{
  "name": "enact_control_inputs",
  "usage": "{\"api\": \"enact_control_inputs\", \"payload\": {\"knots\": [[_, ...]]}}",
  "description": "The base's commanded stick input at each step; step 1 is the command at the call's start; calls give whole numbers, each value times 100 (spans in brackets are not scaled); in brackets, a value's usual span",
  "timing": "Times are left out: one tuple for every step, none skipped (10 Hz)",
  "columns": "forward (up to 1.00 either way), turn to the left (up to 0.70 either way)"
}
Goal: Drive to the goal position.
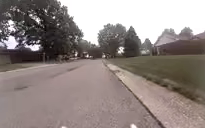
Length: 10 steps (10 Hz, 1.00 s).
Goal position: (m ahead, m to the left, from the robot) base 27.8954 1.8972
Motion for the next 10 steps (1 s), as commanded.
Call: {"api": "enact_control_inputs", "payload": {"knots": [[50,0],[50,0],[50,0],[50,0],[50,0],[50,0],[50,0],[50,0],[50,0],[50,0]]}}
